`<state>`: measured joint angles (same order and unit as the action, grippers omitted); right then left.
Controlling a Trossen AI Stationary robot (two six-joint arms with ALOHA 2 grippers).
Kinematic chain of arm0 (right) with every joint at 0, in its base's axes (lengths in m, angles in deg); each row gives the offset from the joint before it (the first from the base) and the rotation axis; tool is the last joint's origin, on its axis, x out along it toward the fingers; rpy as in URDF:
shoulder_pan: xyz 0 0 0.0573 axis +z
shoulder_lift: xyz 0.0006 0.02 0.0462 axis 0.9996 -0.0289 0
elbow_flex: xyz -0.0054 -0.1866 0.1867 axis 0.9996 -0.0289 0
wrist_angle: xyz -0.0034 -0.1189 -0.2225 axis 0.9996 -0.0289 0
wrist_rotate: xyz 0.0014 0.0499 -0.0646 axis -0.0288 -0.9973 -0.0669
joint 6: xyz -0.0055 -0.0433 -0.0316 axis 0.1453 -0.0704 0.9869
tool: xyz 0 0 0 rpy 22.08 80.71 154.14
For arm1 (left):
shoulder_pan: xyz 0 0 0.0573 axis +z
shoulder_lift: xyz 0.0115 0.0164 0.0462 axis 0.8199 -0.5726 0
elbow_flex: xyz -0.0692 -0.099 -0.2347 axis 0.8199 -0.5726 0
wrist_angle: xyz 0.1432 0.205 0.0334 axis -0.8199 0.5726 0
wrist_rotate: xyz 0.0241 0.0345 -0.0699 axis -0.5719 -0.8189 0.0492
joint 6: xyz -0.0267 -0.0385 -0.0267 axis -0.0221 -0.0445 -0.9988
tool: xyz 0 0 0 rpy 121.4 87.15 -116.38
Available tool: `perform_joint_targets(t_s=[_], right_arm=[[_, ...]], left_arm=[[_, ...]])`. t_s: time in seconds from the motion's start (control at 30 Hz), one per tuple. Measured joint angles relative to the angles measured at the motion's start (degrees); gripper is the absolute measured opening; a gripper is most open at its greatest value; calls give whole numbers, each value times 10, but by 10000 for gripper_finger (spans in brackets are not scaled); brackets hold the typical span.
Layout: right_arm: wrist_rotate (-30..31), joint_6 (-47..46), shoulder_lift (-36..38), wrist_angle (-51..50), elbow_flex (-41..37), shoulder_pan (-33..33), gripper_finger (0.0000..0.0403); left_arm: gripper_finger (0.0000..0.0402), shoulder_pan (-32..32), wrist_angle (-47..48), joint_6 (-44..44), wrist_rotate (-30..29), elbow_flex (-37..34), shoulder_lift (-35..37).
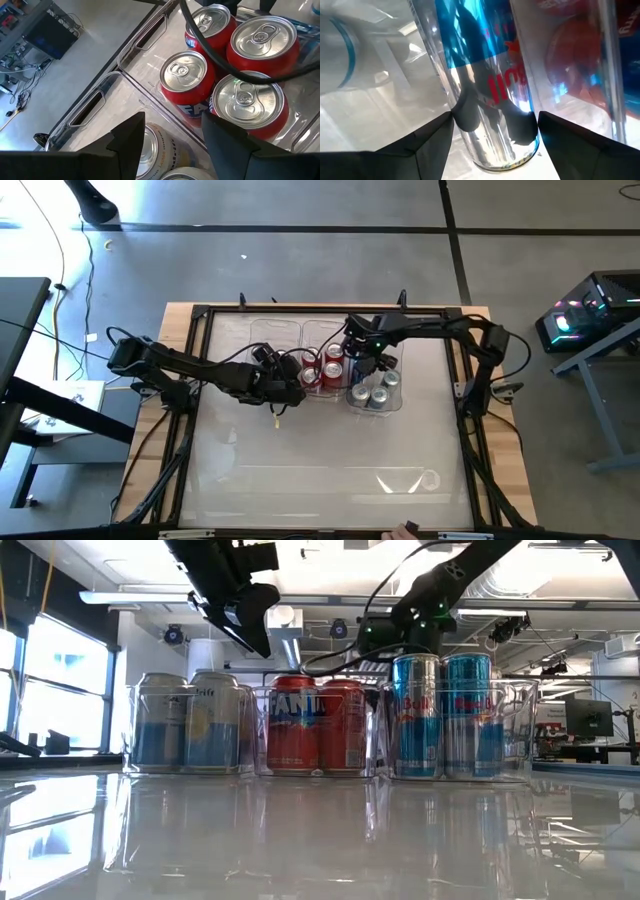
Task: Sort soda cans
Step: Put the top left blue soda can inside the right transparent bin upright
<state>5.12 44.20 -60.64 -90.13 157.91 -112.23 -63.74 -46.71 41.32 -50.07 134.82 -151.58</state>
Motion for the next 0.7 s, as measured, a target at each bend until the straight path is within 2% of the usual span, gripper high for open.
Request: perform_joint_targets(t_s=[0.23, 0.43, 0.53, 0.7], right_arm=[[-3, 64, -21, 28, 1, -11, 281], [-7, 78, -29, 16, 2, -15, 257], [-2, 75, -30, 7, 2, -14, 246], [40, 18, -18, -13, 1, -4, 243]], left_arm=[[190, 0, -2, 0, 0, 0, 0], [190, 0, -3, 0, 0, 0, 0], [190, 0, -3, 0, 0, 0, 0], [190, 0, -3, 0, 0, 0, 0]])
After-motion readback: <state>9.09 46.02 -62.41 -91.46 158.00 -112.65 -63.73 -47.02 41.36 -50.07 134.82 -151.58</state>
